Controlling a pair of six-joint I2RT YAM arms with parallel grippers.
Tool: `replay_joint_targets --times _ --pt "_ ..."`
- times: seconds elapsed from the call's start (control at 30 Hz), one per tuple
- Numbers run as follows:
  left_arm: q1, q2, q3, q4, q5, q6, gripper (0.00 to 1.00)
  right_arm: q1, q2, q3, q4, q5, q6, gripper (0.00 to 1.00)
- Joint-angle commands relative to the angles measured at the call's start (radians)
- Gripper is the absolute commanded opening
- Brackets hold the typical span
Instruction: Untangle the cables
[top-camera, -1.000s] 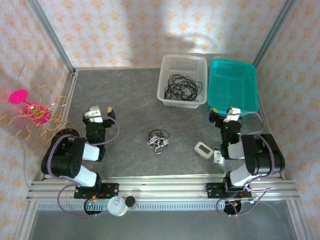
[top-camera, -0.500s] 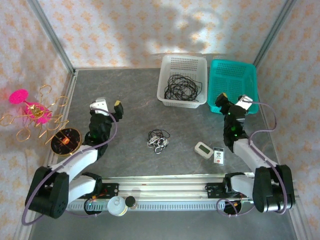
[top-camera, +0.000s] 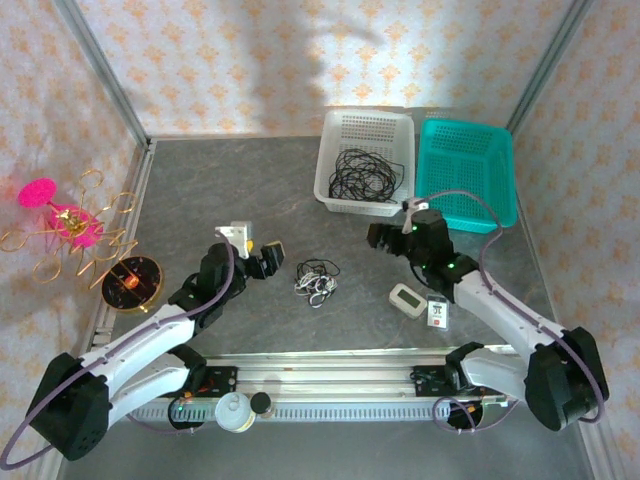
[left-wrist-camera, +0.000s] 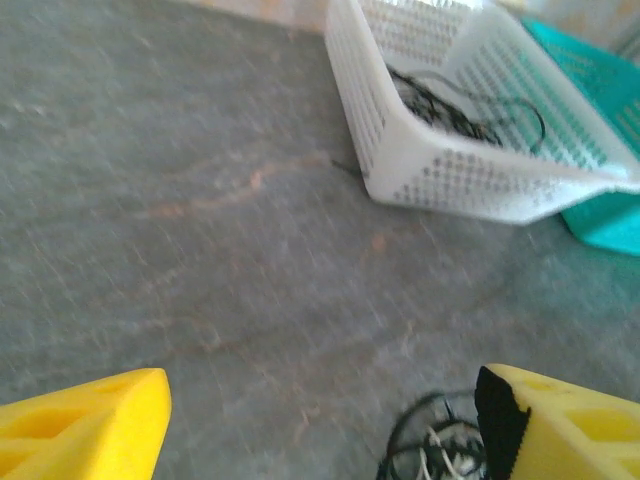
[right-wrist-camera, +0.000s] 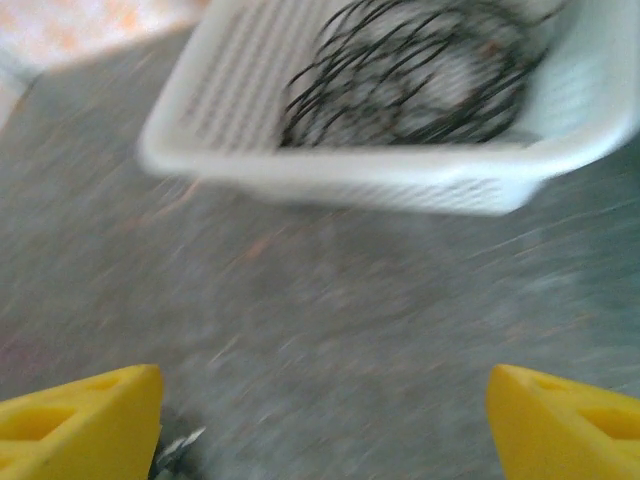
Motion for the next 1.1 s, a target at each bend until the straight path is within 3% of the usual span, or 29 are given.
replay_joint_targets --times 0.0,0.07,0.17,0.27,0.4,0.7,0.87,1.07 --pt "-0.008 -0.016 -0.009 -0.1 0.074 -0.064 0.8 0.062 -0.018 0.01 -0.031 -0.169 -0.084 0.8" --pt "-0.008 -0.022 -0.035 -0.107 0.084 -0.076 0.79 0.121 -0.029 -0.017 0.015 -0.235 -0.184 0.8" --pt "-0.008 -0.039 -0.051 -0.111 0.121 -0.082 0.78 0.21 -0.027 -0.044 0.05 -0.222 -0.364 0.8" --pt "-0.008 -0.056 -0.061 -0.104 0.146 -0.082 0.78 0.235 0.021 -0.031 0.061 -0.285 -0.47 0.79" --pt "-0.007 -0.052 -0.055 -0.103 0.179 -0.072 0.78 0.235 0.138 0.006 0.015 -0.479 -0.664 0.57" --pt "-0.008 0.018 -0.037 -0.062 0.232 -0.055 0.78 0.243 0.348 0.075 0.083 -0.367 -0.83 0.55" --pt "-0.009 0.048 -0.018 -0.072 0.253 -0.043 0.78 0.243 0.389 0.125 0.028 -0.328 -0.869 0.3" --pt "-0.008 0.051 -0.025 -0.053 0.259 -0.038 0.76 0.243 0.295 0.099 0.056 -0.297 -0.853 0.03"
